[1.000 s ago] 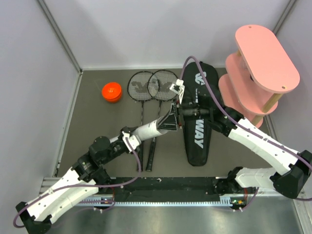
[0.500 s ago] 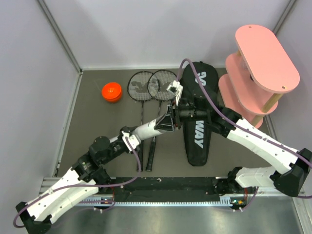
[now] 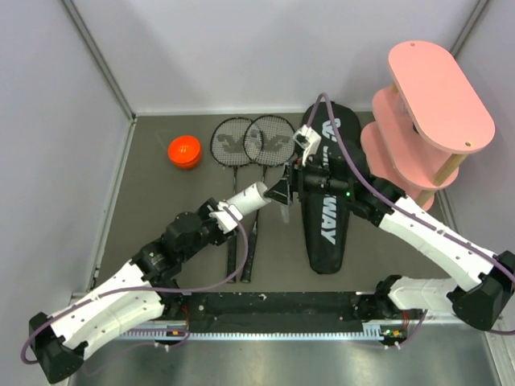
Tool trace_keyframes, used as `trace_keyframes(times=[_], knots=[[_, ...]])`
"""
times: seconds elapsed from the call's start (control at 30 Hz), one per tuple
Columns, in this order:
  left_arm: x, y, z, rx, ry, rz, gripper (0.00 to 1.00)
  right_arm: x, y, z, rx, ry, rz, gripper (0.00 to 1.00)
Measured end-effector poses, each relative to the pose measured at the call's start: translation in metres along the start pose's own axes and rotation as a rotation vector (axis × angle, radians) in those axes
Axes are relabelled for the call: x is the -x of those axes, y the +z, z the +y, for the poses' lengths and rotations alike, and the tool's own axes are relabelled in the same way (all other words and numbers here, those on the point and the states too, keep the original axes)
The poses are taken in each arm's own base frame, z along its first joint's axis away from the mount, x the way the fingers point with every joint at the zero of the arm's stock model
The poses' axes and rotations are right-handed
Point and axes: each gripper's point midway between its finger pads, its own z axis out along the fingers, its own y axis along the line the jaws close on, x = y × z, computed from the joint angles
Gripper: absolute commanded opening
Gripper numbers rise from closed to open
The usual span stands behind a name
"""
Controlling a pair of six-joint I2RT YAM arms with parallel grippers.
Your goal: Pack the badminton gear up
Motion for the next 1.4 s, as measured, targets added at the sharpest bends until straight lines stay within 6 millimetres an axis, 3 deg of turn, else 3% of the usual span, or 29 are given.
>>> trace_keyframes(times=[0.23,0.4,0.63,0.8,0.93,1.1,1.23,1.4], knots=[[0.008,-0.008,0.007,0.032,-0.008,-0.037,0.0,-0.019,-0.008,-0.046,-0.163,0.018,-0.011,0.61],[0.002,-0.01,0.02,0.102,-0.01,-0.003,0.0,-0.062,0.0,-0.084,-0.267,0.0,0.095,0.59],[0.007,-0.03,0.057,0.303,-0.043,-0.02,0.0,-0.127,0.03,-0.146,-0.433,-0.066,0.316,0.63],[0.014,-0.052,0.084,0.453,-0.09,-0.065,0.0,-0.17,0.066,-0.178,-0.475,-0.157,0.498,0.62],[0.017,-0.063,0.094,0.516,-0.116,-0.092,0.0,-0.183,0.081,-0.188,-0.478,-0.212,0.561,0.56],[0.02,-0.066,0.096,0.525,-0.123,-0.108,0.0,-0.184,0.097,-0.183,-0.448,-0.277,0.581,0.41],[0.02,-0.066,0.096,0.523,-0.122,-0.108,0.0,-0.196,0.1,-0.186,-0.446,-0.292,0.618,0.36],[0.02,-0.065,0.094,0.515,-0.121,-0.111,0.0,-0.2,0.104,-0.185,-0.456,-0.324,0.625,0.08]])
